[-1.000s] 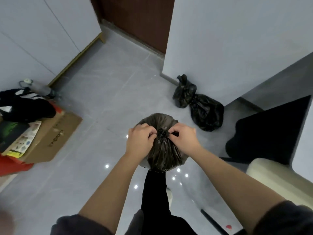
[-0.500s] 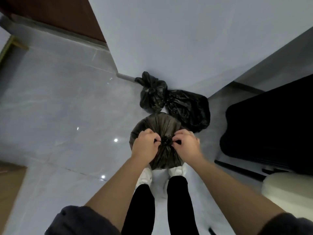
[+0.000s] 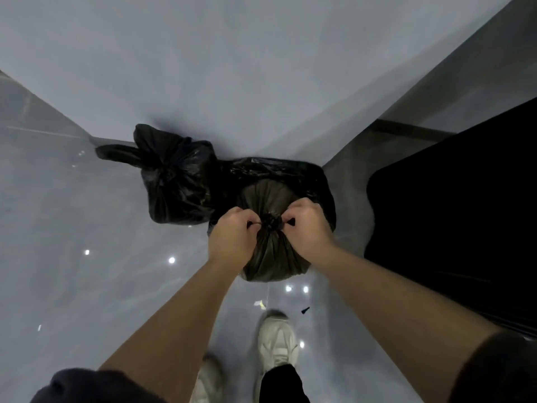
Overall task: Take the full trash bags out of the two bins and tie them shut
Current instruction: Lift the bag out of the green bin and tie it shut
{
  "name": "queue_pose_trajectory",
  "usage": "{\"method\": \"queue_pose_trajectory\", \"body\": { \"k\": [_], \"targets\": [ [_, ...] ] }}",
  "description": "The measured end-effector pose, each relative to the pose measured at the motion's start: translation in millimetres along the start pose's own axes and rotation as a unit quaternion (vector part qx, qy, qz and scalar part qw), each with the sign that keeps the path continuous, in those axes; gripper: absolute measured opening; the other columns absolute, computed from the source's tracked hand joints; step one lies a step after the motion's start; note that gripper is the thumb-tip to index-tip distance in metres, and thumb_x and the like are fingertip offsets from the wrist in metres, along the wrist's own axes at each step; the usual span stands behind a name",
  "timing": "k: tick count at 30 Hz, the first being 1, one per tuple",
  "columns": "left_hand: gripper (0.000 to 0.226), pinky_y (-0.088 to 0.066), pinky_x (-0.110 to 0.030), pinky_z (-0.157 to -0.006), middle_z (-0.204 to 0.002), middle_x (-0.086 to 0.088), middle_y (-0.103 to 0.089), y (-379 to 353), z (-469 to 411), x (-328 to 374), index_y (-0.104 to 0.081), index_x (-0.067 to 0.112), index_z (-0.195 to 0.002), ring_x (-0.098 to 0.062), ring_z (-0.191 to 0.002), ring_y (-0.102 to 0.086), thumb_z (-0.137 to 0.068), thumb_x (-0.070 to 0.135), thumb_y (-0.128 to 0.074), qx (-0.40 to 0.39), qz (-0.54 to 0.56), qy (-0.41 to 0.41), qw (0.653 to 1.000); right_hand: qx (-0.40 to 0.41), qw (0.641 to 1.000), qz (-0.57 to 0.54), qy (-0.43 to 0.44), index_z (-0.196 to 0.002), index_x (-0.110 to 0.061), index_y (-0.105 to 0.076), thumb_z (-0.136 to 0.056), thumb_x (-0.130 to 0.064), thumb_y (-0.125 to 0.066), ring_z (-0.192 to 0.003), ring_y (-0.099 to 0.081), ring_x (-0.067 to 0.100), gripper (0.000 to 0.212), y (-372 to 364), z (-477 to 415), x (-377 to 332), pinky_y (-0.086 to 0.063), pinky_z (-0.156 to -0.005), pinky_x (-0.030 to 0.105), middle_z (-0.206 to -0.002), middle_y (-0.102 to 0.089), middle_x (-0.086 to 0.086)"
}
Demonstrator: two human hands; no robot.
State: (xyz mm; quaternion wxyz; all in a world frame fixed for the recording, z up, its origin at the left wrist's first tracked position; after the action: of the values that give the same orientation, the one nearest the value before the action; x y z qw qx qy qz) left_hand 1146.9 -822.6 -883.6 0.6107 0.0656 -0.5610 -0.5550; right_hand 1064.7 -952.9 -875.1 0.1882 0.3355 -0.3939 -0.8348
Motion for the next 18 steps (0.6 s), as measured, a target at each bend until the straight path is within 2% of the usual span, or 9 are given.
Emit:
{"method": "queue_pose_trajectory", "body": {
  "k": [5, 9, 12, 15, 18],
  "targets": [
    [0.006, -0.051, -0.035, -0.069, -0.087, -0.006, -0.063, -26.3, -48.3, -13.7, -0.071, 0.012, -0.083, -0.021, -0.077, -0.059, -0.082, 0.010, -0.065, 0.049, -0.005, -0.039, 0.998, 0.033, 0.999, -0.024, 0.001, -0.098, -0.011, -0.072, -0.089, -0.014, -0.060, -0.117, -0.043, 0.022, 0.015, -16.1, -53.9, 9.1, -0.047, -0.090, 0.034, -0.125, -0.049, 0.004],
    [0.009, -0.048, -0.032, -0.067, -0.088, -0.007, -0.064, -55.9, -61.1, -35.4, -0.070, 0.011, -0.084, -0.024, -0.078, -0.060, -0.084, 0.009, -0.061, 0.021, -0.027, -0.029, 0.999, 0.018, 0.999, -0.027, -0.015, -0.094, -0.011, -0.072, -0.090, -0.014, -0.060, -0.115, -0.044, 0.024, 0.013, -46.5, -73.5, 22.6, -0.049, -0.089, 0.038, -0.124, -0.050, 0.005],
    [0.009, -0.050, -0.035, -0.070, -0.088, -0.008, -0.064, -69.2, -72.6, -43.0, -0.068, 0.010, -0.083, -0.024, -0.080, -0.060, -0.085, 0.008, -0.060, 0.012, -0.021, -0.028, 0.999, 0.029, 0.998, -0.040, -0.030, -0.095, -0.010, -0.071, -0.090, -0.013, -0.059, -0.115, -0.046, 0.024, 0.014, -58.3, -84.2, 31.0, -0.049, -0.090, 0.037, -0.123, -0.050, 0.006],
    [0.020, -0.050, -0.032, -0.082, -0.104, -0.008, -0.066, -65.3, -71.9, -37.8, -0.067, 0.011, -0.102, -0.024, -0.096, -0.061, -0.087, 0.008, -0.055, -0.011, 0.005, 0.003, 1.000, 0.041, 0.996, -0.064, -0.043, -0.103, -0.011, -0.069, -0.090, -0.011, -0.057, -0.119, -0.044, 0.024, 0.018, -56.6, -80.5, 33.9, -0.047, -0.094, 0.036, -0.129, -0.048, 0.006],
    [0.036, -0.043, -0.026, -0.092, -0.121, -0.008, -0.061, -44.7, -44.5, -24.1, -0.059, 0.010, -0.122, -0.023, -0.110, -0.058, -0.086, 0.006, -0.054, -0.035, 0.033, 0.019, 0.999, 0.036, 0.996, -0.065, -0.059, -0.120, -0.013, -0.062, -0.091, -0.012, -0.055, -0.125, -0.040, 0.024, 0.030, -46.6, -52.9, 28.4, -0.044, -0.100, 0.036, -0.136, -0.044, 0.006]
  ]
}}
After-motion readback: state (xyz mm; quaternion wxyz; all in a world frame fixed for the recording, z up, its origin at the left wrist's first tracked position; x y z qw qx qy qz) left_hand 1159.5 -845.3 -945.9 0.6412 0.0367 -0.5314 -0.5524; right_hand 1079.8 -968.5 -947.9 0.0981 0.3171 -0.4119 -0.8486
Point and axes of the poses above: each hand's wrist, its own z-axis away from the middle knuckle, its own y-axis out of the back of the hand, x = y × z, the point moved 3 cm from there along -z, towards the middle knuckle
